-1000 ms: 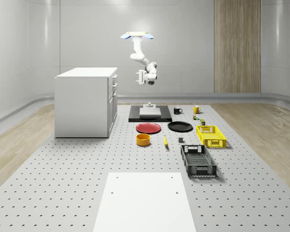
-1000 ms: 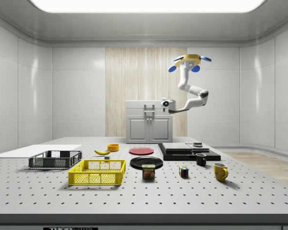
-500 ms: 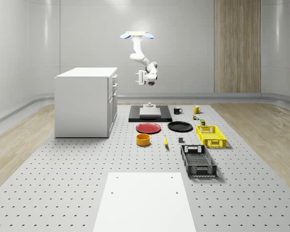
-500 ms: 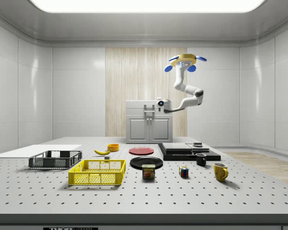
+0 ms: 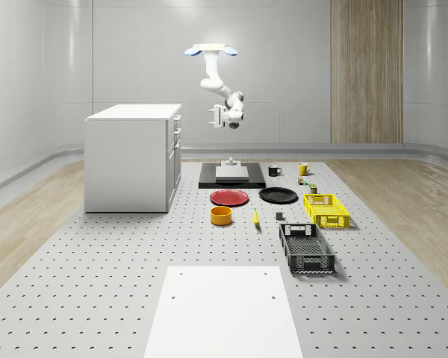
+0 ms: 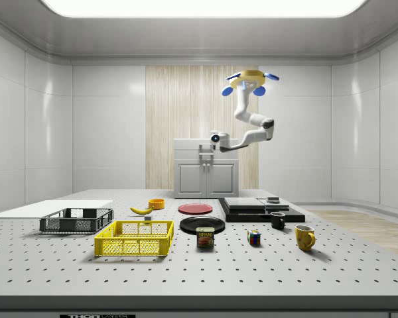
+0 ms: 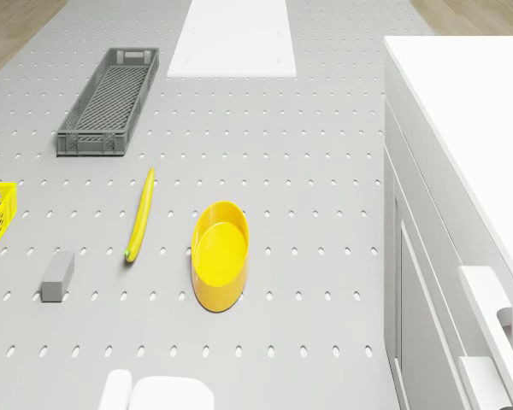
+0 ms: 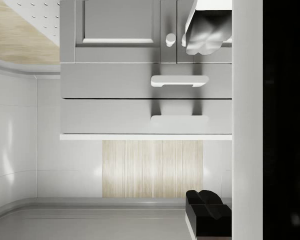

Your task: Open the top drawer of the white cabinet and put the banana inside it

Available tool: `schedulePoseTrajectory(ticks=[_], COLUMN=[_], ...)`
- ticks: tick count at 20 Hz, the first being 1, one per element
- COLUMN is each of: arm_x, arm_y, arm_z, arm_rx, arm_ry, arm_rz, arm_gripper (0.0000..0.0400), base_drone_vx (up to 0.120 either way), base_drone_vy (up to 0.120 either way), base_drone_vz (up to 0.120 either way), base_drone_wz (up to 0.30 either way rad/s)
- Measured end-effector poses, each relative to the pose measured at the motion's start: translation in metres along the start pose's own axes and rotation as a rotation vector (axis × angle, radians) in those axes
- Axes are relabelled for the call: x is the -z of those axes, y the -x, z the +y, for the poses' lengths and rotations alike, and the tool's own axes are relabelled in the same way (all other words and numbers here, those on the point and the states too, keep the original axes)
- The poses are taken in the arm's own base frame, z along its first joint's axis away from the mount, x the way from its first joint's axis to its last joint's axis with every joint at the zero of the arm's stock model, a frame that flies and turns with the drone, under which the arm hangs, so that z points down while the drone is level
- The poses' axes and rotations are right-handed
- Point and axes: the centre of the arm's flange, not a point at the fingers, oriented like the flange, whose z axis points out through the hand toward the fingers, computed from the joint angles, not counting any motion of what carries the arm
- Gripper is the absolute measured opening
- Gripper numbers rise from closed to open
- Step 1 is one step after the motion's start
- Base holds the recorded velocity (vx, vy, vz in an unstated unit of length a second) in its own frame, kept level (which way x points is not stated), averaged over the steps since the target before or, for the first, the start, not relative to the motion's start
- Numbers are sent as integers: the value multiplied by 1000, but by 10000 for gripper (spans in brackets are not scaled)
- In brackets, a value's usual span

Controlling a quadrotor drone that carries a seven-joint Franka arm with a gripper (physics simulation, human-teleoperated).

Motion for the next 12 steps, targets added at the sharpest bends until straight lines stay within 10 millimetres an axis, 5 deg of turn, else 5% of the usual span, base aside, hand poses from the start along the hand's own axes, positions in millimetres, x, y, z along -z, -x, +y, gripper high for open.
schedulePoseTrajectory(ticks=[6, 12], arm_x=[0, -15], arm_y=[0, 0], arm_z=[0, 0], arm_rx=[0, 0], arm_ry=[0, 0], arm_rz=[0, 0], arm_gripper=[400, 400], base_drone_vx=[113, 0], base_drone_vy=[0, 0], base_drone_vz=[0, 0], base_drone_wz=[0, 0])
